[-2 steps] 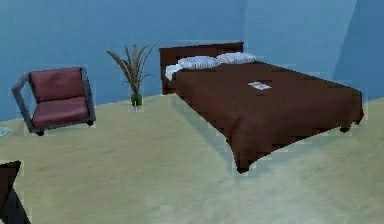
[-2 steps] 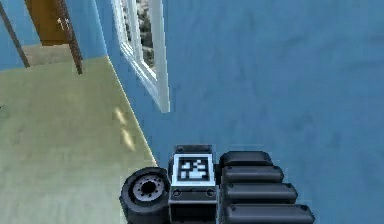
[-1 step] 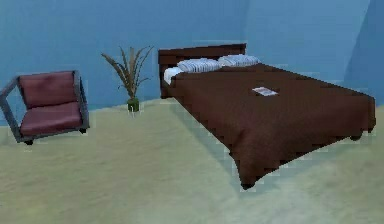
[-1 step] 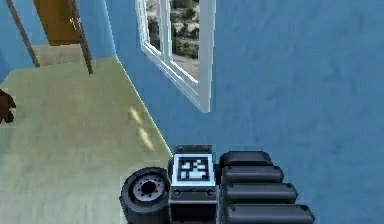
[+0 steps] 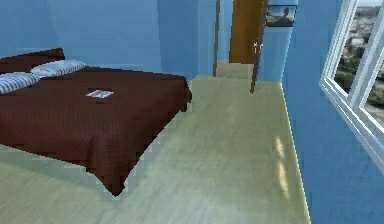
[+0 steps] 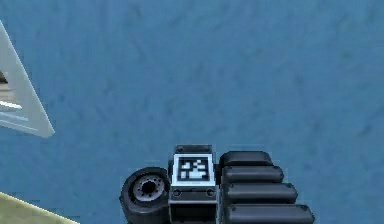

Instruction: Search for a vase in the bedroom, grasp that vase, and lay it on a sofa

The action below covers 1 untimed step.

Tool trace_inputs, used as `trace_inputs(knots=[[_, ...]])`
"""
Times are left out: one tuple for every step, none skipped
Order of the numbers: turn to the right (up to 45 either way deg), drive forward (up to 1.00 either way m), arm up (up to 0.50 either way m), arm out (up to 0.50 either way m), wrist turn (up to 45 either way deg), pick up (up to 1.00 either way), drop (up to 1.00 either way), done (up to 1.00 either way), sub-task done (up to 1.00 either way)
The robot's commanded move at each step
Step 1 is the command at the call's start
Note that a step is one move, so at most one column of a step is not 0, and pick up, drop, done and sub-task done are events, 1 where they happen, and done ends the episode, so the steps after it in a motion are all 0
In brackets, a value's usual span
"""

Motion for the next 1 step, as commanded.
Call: trace_inputs(knots=[[12.0,0.00,0.00,0.00,0.0,0.00,0.00,0.00,0.00]])
